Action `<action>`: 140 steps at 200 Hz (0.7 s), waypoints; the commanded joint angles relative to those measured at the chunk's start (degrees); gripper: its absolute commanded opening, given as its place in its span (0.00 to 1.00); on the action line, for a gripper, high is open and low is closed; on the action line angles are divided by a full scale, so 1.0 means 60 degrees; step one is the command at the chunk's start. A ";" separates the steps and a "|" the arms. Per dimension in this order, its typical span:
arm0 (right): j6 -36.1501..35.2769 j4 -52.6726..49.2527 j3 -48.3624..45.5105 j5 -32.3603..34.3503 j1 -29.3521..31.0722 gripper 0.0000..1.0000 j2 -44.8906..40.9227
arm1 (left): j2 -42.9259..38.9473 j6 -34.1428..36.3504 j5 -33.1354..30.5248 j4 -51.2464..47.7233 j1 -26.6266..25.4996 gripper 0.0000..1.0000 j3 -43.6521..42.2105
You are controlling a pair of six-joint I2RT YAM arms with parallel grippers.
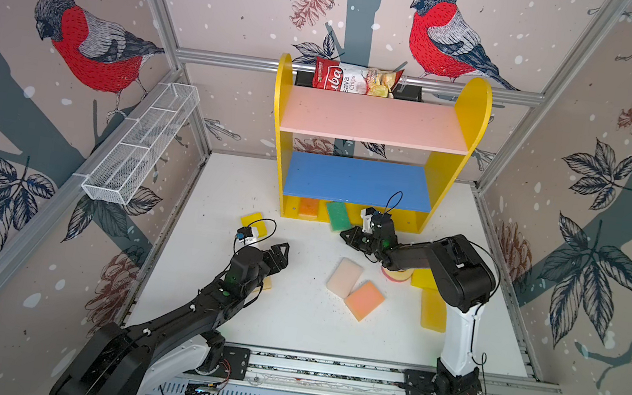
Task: Place and organize the cleaning sponges onto the shelf
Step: 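Push the green sponge upright against the shelf base with right gripper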
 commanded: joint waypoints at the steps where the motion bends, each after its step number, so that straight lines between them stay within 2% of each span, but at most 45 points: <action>1: 0.0142 0.0091 -0.0078 -0.0021 -0.0031 0.12 -0.0069 | 0.0026 0.0130 0.0032 0.0246 0.0026 0.77 0.0075; 63: 0.0360 0.1144 -0.1475 0.0177 0.0150 0.15 -0.0519 | -0.0019 0.0094 0.0075 0.0213 0.0022 0.77 0.0039; 140: 0.1327 0.1805 -0.1198 0.0265 0.0359 0.15 0.0422 | 0.0082 -0.0002 0.0177 0.0340 0.0022 0.76 -0.0052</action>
